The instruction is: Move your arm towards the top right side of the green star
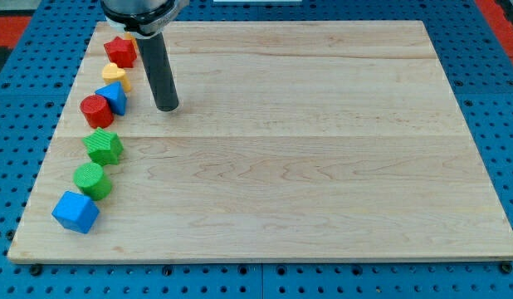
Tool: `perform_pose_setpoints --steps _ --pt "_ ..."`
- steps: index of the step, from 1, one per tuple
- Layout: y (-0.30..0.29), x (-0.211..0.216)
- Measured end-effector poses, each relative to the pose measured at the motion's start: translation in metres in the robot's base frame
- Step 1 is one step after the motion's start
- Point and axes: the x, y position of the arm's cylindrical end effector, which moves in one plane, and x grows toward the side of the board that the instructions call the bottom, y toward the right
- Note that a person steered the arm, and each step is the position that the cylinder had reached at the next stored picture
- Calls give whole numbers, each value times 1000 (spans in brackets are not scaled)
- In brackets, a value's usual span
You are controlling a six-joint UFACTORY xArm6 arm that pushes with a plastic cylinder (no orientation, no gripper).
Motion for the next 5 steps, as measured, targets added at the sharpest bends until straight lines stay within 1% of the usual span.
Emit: perform_pose_setpoints --steps 3,4,5 --pt "1 0" --pt "-13 6" --pt "-3 10"
